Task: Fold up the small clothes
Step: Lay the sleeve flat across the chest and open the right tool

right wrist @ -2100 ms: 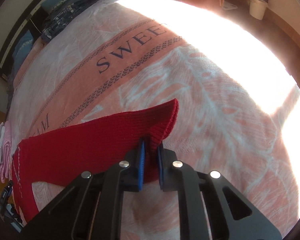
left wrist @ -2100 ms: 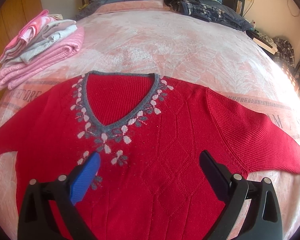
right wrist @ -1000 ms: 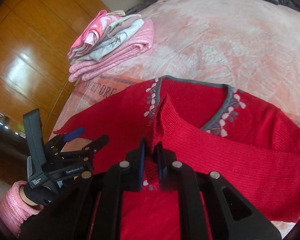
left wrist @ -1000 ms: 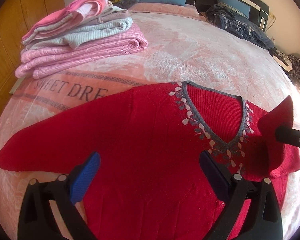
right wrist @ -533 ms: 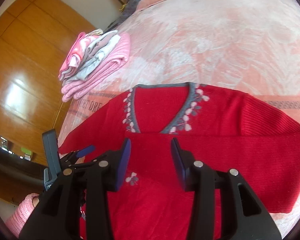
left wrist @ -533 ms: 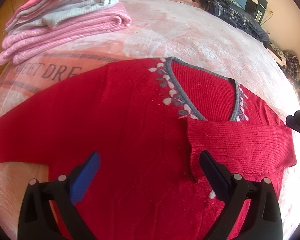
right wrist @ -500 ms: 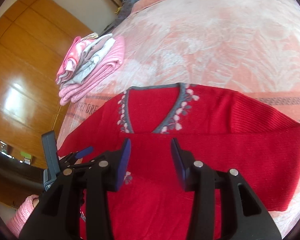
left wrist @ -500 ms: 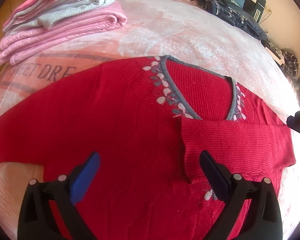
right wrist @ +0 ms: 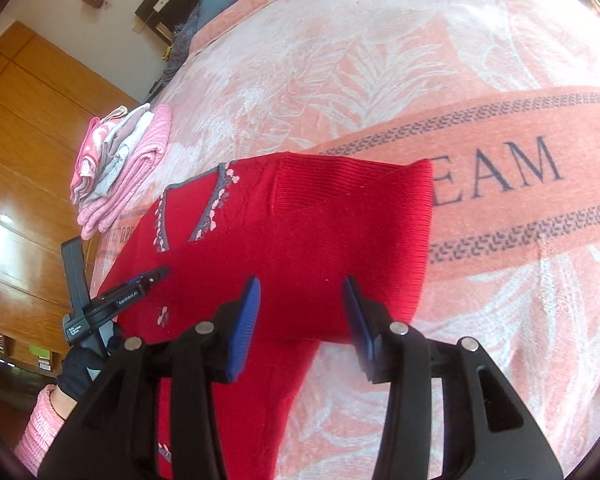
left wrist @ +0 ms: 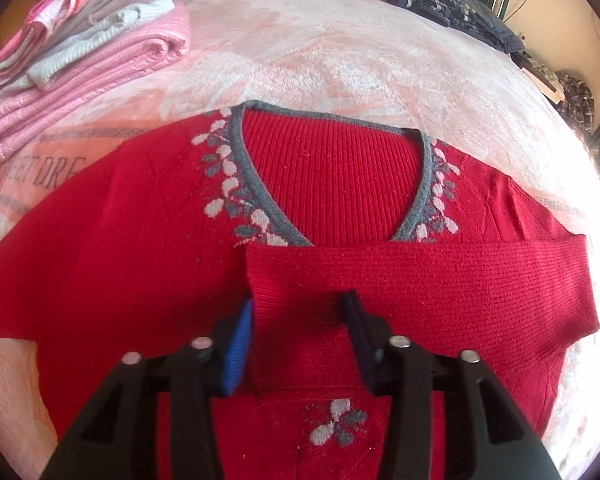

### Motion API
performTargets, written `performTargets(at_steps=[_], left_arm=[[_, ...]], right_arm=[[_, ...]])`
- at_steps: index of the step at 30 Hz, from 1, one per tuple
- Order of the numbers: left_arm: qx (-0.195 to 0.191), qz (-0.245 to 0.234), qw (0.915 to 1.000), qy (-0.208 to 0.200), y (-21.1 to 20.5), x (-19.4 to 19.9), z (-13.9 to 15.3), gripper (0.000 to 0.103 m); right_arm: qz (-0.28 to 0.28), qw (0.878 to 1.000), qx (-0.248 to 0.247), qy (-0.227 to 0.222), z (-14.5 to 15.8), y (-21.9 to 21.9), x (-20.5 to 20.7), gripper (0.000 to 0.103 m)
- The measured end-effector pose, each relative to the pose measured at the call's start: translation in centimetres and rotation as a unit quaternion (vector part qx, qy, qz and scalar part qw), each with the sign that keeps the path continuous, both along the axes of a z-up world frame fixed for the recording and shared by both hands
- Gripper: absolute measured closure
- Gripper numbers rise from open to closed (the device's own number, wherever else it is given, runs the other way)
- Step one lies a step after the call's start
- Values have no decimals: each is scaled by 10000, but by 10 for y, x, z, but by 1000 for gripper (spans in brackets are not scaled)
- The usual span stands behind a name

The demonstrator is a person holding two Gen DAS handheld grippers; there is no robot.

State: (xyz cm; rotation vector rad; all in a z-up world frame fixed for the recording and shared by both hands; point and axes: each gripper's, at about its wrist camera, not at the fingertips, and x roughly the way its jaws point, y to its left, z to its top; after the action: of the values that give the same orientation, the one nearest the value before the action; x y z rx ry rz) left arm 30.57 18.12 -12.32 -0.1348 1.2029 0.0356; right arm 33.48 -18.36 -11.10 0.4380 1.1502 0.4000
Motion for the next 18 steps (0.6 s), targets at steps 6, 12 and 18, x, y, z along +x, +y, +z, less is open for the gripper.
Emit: performTargets(at_steps=[6,12,18], left_arm=[[-536,515,9971,-182,32,-5,10,100],[-1121,3,9916,-637,42,-4,32,100],[-1125,25,9936,-118,39,3,5,79]], right_arm=[[-335,9993,128,78,-8,-27,-6,58],[-345,9992,53,189,-17,-21,-1,58],[-231,9995,-56,185,-19,-8,4,55]])
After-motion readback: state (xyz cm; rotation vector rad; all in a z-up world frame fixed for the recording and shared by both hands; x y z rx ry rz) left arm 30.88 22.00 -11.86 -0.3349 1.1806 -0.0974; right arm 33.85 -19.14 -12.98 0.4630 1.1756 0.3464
